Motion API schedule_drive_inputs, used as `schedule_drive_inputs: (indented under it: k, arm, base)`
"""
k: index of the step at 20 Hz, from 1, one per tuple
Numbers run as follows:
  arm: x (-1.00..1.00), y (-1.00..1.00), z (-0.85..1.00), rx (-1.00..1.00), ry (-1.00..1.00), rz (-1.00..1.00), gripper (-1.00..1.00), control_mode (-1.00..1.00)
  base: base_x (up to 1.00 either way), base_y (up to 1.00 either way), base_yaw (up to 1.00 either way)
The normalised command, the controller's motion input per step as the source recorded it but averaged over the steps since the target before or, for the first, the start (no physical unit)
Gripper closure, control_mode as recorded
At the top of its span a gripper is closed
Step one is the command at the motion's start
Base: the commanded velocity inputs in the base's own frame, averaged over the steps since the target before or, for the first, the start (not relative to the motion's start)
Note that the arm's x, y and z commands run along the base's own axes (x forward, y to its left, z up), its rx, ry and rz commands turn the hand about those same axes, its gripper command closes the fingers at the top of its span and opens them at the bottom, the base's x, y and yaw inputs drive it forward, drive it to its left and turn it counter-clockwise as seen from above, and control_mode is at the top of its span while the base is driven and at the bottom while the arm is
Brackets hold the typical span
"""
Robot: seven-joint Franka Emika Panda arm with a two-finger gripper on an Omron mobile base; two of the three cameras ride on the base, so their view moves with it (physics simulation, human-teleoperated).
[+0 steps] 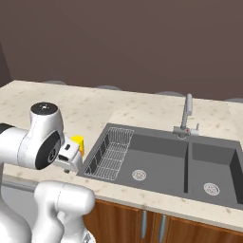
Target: Pick the cup and bowl from the counter and place them on the counter next to the sink.
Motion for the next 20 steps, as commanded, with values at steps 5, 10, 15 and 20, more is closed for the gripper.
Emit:
schedule_drive_inputs:
  k: [5,10,15,20]
  arm:
    - [0.00,0.00,0.00,0.00,0.00,0.00,-1.00,-1.00]
    - [0.00,0.00,0.00,0.00,0.00,0.00,-1.00,1.00]
    - [0.00,0.00,0.00,0.00,0.00,0.00,-1.00,1.00]
    - [0.00,0.00,0.00,0.00,0.00,0.00,-1.00,1.00]
  base:
    - [0.00,0.00,0.00]
    - [-0.02,0.02,0.00]
    - [-0.92,0.20,0.07]
    - [-1.00,0.15,0.08]
